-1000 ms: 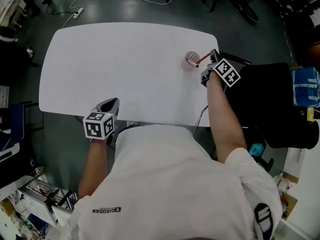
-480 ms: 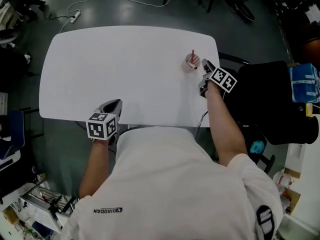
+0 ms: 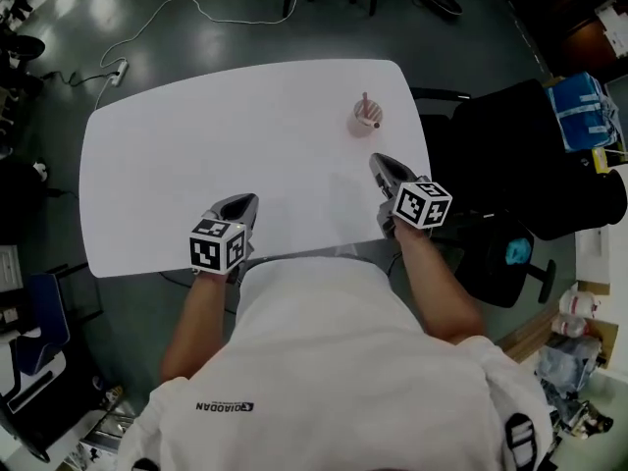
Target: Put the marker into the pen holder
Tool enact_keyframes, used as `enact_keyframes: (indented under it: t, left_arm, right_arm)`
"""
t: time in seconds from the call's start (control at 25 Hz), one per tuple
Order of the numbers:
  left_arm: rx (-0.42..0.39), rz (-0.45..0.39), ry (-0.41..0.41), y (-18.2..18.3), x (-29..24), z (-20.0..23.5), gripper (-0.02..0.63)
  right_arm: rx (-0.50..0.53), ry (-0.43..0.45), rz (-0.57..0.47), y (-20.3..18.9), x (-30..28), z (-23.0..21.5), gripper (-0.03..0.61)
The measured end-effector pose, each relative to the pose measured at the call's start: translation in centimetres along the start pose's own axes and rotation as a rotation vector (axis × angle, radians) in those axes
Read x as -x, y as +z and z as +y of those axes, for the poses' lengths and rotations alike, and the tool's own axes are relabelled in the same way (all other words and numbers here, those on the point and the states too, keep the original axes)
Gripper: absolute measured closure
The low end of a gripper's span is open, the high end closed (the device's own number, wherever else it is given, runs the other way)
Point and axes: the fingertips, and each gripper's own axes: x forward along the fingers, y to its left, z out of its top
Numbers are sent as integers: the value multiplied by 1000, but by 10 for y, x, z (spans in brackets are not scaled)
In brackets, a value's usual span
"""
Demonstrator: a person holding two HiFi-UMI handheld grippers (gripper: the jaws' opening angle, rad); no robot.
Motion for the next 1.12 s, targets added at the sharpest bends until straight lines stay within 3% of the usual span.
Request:
enact_keyframes:
  t: [0.16, 0.32, 0.56, 0.84, 1.12]
  left_arm:
    - [-76, 24, -108, 5, -5, -18, 588]
    - [-156, 53, -193, 11, -7, -35, 588]
    - [-185, 19, -237, 22, 0, -65, 588]
    - [-170, 18, -235, -4, 9, -104, 588]
    - [-182, -28, -270, -20, 13, -184, 588]
  right_arm:
    - [110, -6, 40, -32, 26, 42, 560]
    - [87, -30, 30, -47, 49, 67, 560]
    - [79, -52, 25, -52, 83, 79, 560]
    - [153, -51, 24, -56, 132, 89, 560]
    - [195, -50, -2, -73, 202, 90, 560]
